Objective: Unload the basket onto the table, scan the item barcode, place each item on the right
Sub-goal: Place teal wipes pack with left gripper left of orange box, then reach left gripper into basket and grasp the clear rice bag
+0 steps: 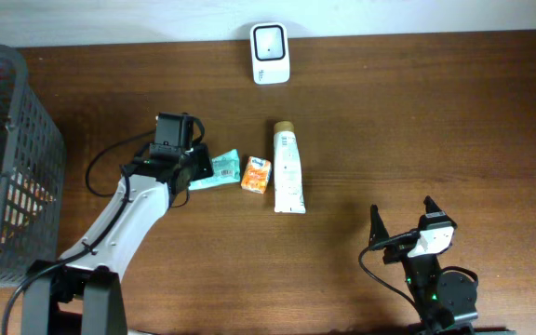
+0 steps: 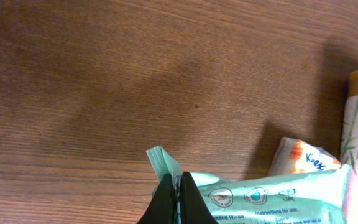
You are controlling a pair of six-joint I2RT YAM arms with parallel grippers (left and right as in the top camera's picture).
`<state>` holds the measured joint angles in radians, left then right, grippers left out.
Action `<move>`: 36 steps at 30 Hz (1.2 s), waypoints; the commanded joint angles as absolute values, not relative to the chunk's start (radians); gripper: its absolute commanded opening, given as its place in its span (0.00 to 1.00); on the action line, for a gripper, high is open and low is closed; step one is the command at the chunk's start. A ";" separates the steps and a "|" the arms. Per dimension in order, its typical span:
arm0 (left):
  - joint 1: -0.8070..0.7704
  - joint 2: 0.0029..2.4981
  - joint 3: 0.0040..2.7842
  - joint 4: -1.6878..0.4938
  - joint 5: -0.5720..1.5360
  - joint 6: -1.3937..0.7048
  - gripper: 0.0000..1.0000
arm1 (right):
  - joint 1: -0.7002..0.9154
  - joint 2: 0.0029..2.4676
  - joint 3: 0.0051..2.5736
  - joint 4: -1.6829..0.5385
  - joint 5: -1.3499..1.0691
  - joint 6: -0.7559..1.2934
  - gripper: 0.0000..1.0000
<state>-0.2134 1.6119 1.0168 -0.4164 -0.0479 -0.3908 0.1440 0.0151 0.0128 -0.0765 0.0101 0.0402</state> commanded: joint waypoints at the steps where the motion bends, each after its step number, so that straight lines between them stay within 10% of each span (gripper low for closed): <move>1: -0.216 1.607 0.999 -0.392 -0.076 -0.404 0.30 | 0.143 0.009 0.006 -0.081 0.011 0.033 0.98; 3: -0.216 1.607 0.999 -0.379 -0.076 -0.403 0.70 | 0.143 0.009 0.006 -0.081 0.011 0.033 0.98; 5: -0.216 1.607 0.999 -0.377 -0.076 -0.403 0.81 | 0.143 0.009 0.006 -0.081 0.011 0.033 0.98; 16: -0.152 1.465 1.460 -0.652 -0.076 -0.229 0.82 | 0.143 0.009 0.006 -0.081 0.011 0.033 0.98; 36: 0.608 1.595 1.833 -1.127 -0.095 -0.344 0.75 | 0.143 0.009 0.006 -0.081 0.011 0.033 0.98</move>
<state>0.5667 1.5482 1.8370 -1.1084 -0.0792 -0.3313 0.1440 0.0147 0.0128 -0.0765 0.0101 0.0406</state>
